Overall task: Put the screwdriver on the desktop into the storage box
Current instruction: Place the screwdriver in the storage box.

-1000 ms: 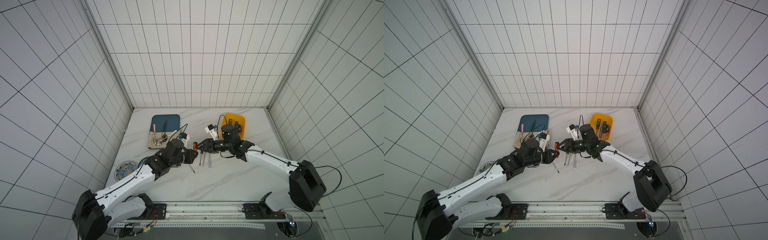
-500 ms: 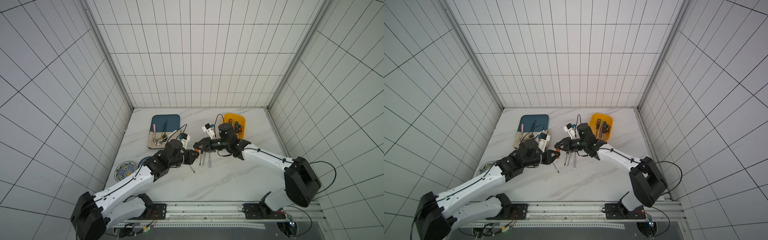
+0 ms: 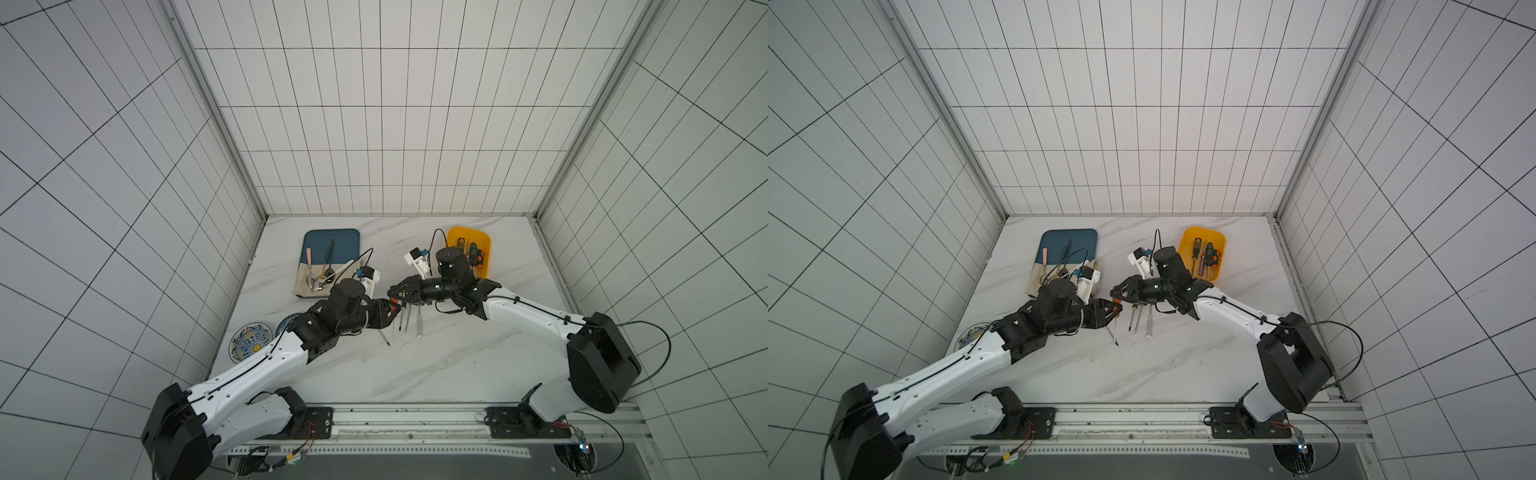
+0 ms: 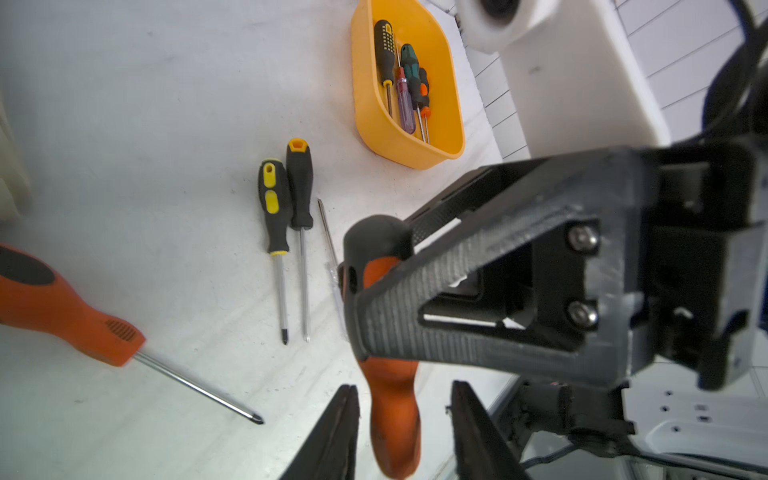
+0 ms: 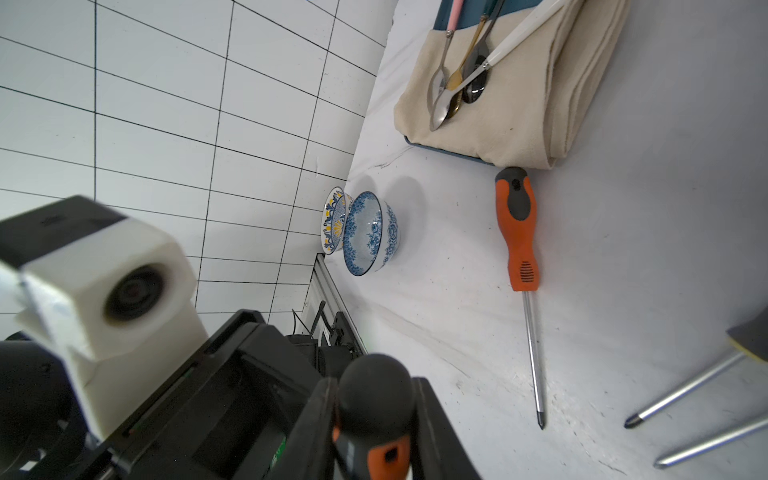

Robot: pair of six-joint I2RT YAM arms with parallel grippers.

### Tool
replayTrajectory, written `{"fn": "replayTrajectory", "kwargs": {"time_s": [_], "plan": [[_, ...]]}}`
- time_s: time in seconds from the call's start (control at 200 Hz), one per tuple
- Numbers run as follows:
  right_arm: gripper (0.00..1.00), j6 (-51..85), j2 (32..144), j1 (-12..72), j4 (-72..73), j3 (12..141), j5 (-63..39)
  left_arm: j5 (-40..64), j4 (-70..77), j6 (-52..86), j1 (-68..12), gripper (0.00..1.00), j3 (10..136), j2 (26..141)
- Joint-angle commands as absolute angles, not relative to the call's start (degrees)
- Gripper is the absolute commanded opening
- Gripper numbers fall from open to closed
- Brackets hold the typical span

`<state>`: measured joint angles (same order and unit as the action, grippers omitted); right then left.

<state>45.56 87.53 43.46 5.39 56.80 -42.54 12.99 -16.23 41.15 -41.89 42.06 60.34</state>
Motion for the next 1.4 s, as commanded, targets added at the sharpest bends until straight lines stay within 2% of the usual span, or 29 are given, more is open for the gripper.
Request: {"fn": "replayTrajectory", "kwargs": {"time_s": [0.0, 0.06, 0.18, 0.29, 0.48, 0.605, 0.789, 0.989, 1.394], "plan": [[0.03, 43.9, 86.6, 41.2, 2.6, 59.9, -40.2, 10.9, -15.9, 41.8, -41.8, 0.54, 41.4, 59.2], [0.03, 42.7, 86.4, 39.8, 0.3, 60.4, -38.6, 10.1, -16.9, 42.5, -41.7, 0.58, 41.4, 58.5], [0.03, 41.1, 85.6, 34.7, -4.3, 61.6, -35.9, 6.8, -20.3, 44.2, -41.6, 0.59, 41.3, 56.8], [0.03, 37.7, 85.1, 28.4, -13.0, 65.1, -29.5, 4.1, -24.4, 46.1, -41.0, 0.64, 41.3, 55.4], [0.03, 35.9, 90.1, 16.1, -24.2, 74.7, -21.9, 5.4, -26.0, 48.2, -40.6, 0.64, 39.2, 53.2], [0.03, 33.1, 95.6, 12.4, -27.6, 81.9, -13.4, 5.6, -26.9, 48.9, -40.4, 0.64, 38.1, 51.8], [0.03, 30.2, 108.7, 11.6, -33.3, 95.4, -7.1, 6.1, -27.7, 49.5, -40.2, 0.64, 36.9, 50.2], [0.06, 28.2, 120.3, 12.5, -38.5, 107.2, -5.4, 4.8, -30.0, 49.5, -40.2, 0.65, 36.8, 48.2], [0.10, 25.3, 133.9, 16.3, -44.6, 121.3, -8.9, 2.5, -31.3, 50.3, -39.0, 0.65, 35.0, 46.1]]}}
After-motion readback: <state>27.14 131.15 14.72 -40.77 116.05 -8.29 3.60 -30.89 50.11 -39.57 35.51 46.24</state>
